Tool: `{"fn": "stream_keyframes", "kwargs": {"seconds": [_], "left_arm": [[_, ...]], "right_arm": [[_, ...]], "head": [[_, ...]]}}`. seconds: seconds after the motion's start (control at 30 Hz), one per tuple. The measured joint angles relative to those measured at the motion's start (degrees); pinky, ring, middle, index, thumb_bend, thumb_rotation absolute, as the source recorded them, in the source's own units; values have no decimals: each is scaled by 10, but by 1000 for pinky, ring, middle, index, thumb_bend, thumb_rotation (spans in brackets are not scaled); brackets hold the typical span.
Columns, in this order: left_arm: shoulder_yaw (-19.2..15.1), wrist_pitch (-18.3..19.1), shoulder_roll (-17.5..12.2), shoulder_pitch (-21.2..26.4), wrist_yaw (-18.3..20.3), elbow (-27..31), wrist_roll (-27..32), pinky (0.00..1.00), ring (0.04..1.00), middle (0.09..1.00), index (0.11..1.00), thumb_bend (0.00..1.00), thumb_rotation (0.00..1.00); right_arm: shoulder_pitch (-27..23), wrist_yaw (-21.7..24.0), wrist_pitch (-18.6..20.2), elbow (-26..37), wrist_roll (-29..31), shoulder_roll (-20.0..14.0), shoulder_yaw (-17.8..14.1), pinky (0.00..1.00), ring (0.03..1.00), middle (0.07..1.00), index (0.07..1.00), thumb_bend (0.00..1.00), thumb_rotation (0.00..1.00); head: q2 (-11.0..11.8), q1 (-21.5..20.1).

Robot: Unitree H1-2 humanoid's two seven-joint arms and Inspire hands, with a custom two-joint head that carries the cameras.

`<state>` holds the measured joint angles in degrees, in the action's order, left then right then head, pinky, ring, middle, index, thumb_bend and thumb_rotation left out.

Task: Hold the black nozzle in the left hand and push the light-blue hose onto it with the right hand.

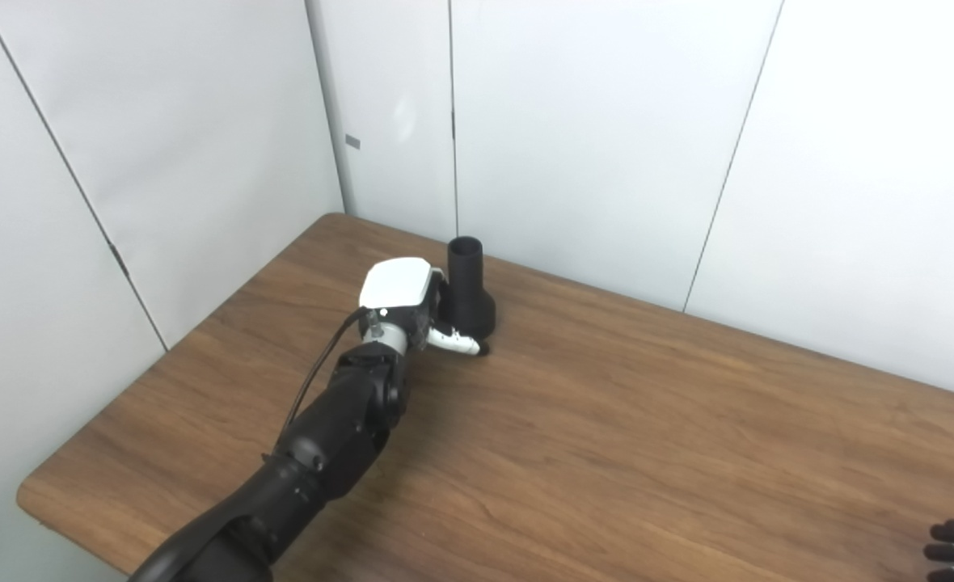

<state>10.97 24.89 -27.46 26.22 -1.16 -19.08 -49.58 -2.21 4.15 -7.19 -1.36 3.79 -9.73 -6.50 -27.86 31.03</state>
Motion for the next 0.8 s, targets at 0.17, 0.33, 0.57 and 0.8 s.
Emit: {"fn": "stream_keyframes", "kwargs": {"seconds": [0.17,0.33,0.57,0.8], "left_arm": [[0,-13,3,-10,-29,-1,6,391,474,542,666,747,63],[0,-8,11,-10,-39,-2,5,337,415,505,650,769,14],[7,-12,15,-14,-61,-3,4,333,415,503,625,765,17],[9,-62,7,-20,-97,-19,22,332,411,447,544,537,0]], "right_arm": [[0,1,0,0,-2,0,0,449,578,607,564,669,585],[0,2,0,0,5,0,-1,454,583,611,564,652,570],[0,3,2,0,6,0,-1,464,591,619,571,617,565],[0,2,1,0,4,0,-1,472,596,623,577,564,552]], "head": [[-1,0],[-3,3],[0,4],[4,3]]}}
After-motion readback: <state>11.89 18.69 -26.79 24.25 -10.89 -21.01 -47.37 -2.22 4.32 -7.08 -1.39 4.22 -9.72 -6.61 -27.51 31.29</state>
